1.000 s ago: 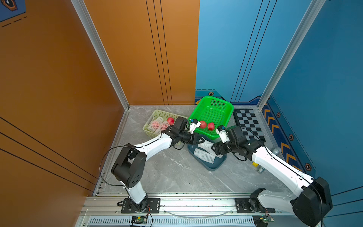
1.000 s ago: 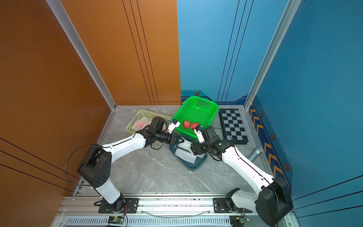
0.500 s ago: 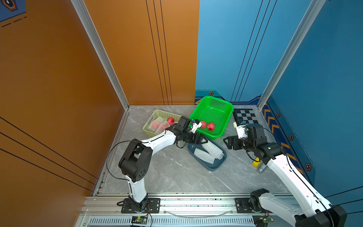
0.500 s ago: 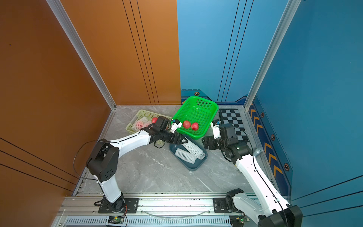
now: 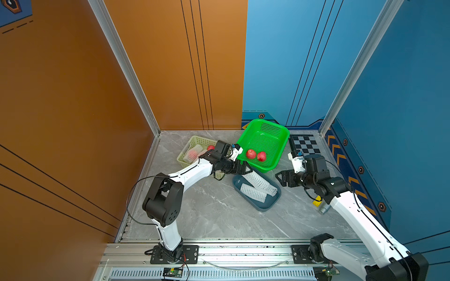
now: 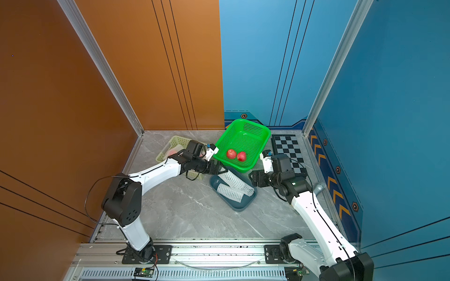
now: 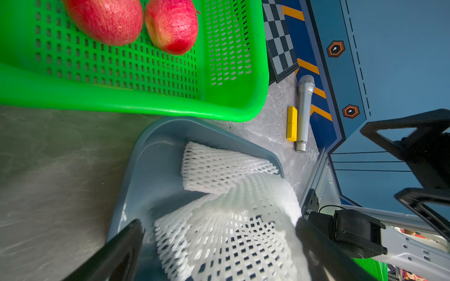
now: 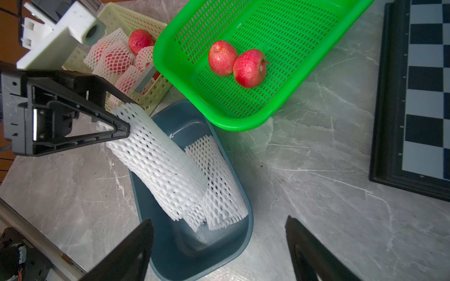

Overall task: Remove foam nets from apples
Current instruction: Place the foam net into the storage box.

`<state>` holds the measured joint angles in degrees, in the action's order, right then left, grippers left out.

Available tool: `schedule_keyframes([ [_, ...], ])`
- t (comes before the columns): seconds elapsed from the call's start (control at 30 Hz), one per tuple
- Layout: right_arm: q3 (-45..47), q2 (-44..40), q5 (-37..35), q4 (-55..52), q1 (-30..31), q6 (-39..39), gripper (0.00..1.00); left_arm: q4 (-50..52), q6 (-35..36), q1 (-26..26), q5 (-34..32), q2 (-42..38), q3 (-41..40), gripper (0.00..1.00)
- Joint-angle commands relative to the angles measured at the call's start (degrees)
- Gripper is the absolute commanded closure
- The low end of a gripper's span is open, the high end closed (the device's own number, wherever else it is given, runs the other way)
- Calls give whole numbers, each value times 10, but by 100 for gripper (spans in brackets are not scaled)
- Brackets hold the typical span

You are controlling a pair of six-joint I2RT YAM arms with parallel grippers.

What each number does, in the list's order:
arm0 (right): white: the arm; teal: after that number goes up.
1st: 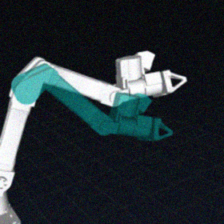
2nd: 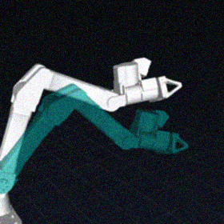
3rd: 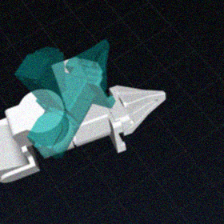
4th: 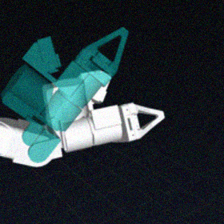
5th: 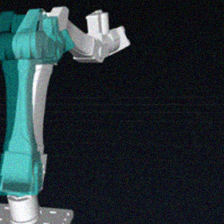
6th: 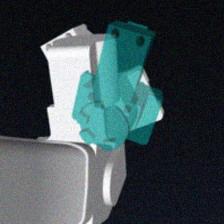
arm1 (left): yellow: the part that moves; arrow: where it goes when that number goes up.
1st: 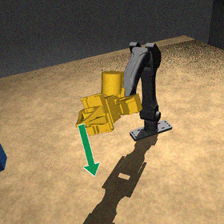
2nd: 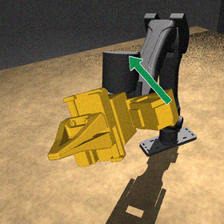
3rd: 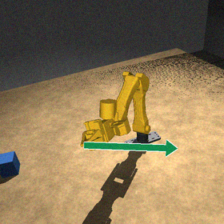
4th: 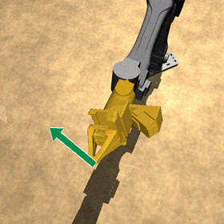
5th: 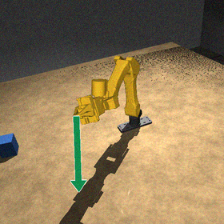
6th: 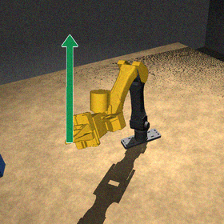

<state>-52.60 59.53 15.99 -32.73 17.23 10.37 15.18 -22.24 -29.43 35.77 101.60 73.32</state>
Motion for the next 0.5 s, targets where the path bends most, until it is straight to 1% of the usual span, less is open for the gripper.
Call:
schedule_keyframes([
  [0.0, 6, 22, 28, 28, 33, -11, 15, 16, 14, -5, 3, -17, 19, 2],
  [0.17, 9, 76, 4, 83, 115, -2, 23, 16, 14, -14, 13, -10, 23, 2],
  [0.23, 11, 101, -12, 105, 133, 6, 26, 16, 15, -16, 16, -10, 22, 2],
  [0.3, 16, 123, -47, 127, 142, 18, 28, 16, 17, -18, 21, -13, 20, 2],
  [0.33, 20, 134, -53, 138, 142, 22, 33, 16, 19, -18, 22, -15, 18, 2],
  [0.43, 24, 158, -59, 153, 143, 24, 63, 16, 21, -15, 22, -23, 13, 2],
  [0.47, 24, 164, -56, 152, 144, 23, 72, 16, 21, -13, 22, -25, 11, 2],
])
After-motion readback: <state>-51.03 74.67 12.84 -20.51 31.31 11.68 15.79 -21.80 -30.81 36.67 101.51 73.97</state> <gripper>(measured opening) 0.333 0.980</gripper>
